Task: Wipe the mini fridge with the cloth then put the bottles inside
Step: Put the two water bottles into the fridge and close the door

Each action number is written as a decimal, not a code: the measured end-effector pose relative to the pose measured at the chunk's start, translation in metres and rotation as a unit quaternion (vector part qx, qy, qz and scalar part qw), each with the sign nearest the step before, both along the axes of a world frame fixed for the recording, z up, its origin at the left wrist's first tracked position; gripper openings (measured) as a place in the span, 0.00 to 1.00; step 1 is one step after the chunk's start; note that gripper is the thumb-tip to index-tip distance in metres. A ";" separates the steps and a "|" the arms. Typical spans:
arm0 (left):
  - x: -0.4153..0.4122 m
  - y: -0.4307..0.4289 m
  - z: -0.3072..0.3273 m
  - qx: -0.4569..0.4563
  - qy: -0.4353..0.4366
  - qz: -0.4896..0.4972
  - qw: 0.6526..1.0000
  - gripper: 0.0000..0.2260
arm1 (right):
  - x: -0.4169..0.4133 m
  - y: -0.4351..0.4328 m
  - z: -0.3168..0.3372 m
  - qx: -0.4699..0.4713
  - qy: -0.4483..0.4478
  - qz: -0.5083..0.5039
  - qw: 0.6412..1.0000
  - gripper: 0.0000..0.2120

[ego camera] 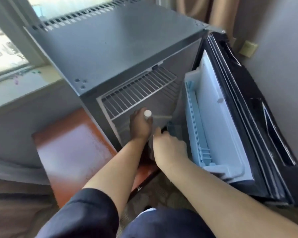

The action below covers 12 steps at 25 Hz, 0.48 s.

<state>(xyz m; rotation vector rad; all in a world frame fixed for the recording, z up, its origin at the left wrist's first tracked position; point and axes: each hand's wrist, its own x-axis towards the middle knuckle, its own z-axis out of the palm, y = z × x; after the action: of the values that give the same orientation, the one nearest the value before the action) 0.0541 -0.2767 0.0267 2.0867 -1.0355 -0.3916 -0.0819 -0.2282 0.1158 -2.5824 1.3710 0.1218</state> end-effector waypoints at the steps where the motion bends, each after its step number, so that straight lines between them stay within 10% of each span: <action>1: -0.001 -0.007 -0.004 -0.001 0.016 -0.003 1.000 0.15 | 0.001 -0.004 -0.002 -0.001 -0.008 -0.011 1.000 0.13; 12: 0.013 -0.015 -0.019 -0.023 0.009 -0.015 1.000 0.19 | 0.022 -0.040 -0.024 0.010 -0.064 -0.127 0.990 0.10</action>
<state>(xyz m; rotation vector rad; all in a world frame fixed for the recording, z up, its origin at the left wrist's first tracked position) 0.0676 -0.2918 0.0082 2.0246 -1.0579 -0.3969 -0.0597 -0.2677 0.0921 -2.3287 1.6228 -0.0697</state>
